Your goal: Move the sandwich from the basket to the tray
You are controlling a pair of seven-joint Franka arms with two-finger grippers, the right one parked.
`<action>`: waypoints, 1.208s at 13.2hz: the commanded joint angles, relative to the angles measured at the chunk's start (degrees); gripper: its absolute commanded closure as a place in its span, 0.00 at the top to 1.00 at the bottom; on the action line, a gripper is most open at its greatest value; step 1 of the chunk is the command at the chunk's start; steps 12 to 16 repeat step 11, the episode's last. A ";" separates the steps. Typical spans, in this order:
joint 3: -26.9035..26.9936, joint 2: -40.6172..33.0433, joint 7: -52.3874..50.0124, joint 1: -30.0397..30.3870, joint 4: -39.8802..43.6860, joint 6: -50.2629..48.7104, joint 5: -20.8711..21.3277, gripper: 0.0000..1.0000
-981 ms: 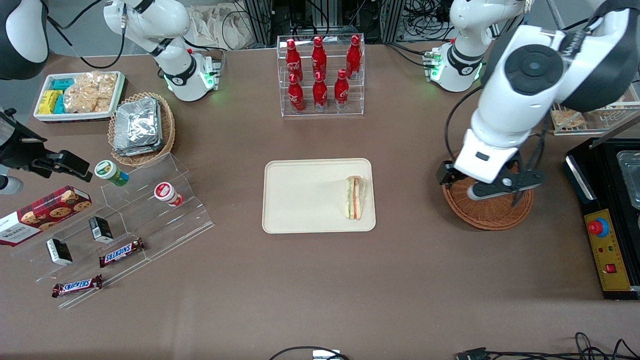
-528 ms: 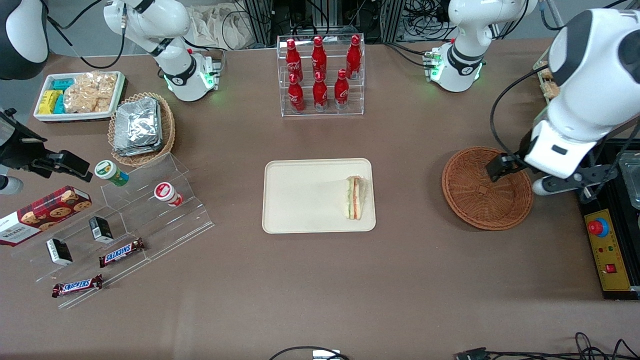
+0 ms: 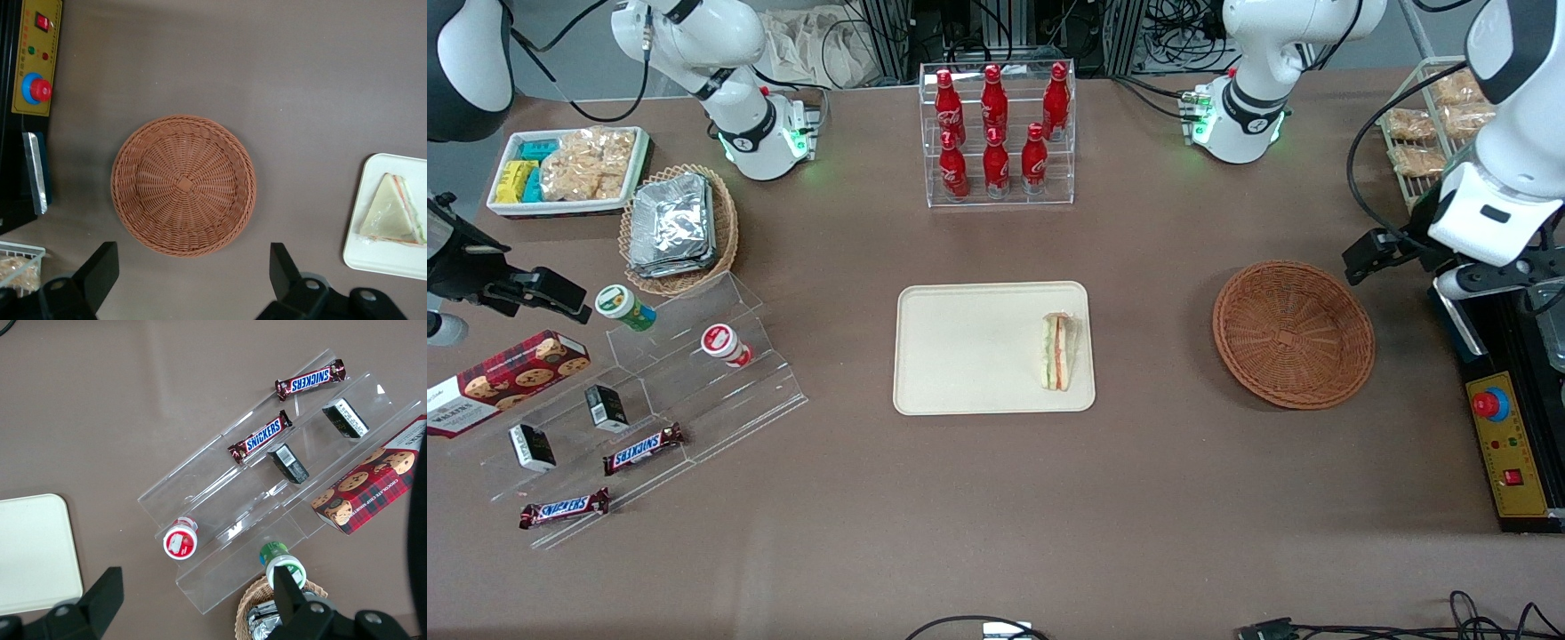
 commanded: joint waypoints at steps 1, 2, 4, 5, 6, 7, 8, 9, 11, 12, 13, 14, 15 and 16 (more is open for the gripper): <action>1.72 0.43 3.00 -1.39 0.01 0.19 -0.89 1.00; 1.99 0.43 2.65 -1.48 0.01 0.45 -0.98 1.00; 2.25 1.39 2.64 -1.39 0.36 0.54 -2.38 1.00; 2.95 1.92 2.64 -1.48 1.06 0.37 -2.56 1.00; 3.04 2.01 2.73 -1.48 1.24 0.02 -2.56 1.00; 3.13 2.10 2.73 -1.74 0.98 0.19 -2.65 1.00; 3.39 2.10 2.73 -1.91 1.07 0.10 -2.65 1.00; 3.40 2.19 2.73 -2.09 1.24 0.01 -2.47 1.00; 4.18 2.72 3.34 -2.35 1.59 -0.25 -2.12 1.00; 4.18 2.72 3.34 -2.35 1.59 -0.25 -2.12 1.00; 4.18 2.72 3.34 -2.35 1.59 -0.25 -2.12 1.00; 4.18 2.72 3.34 -2.35 1.59 -0.25 -2.12 1.00; 4.18 2.72 3.34 -2.35 1.59 -0.25 -2.12 1.00; 4.18 2.72 3.34 -2.35 1.59 -0.25 -2.12 1.00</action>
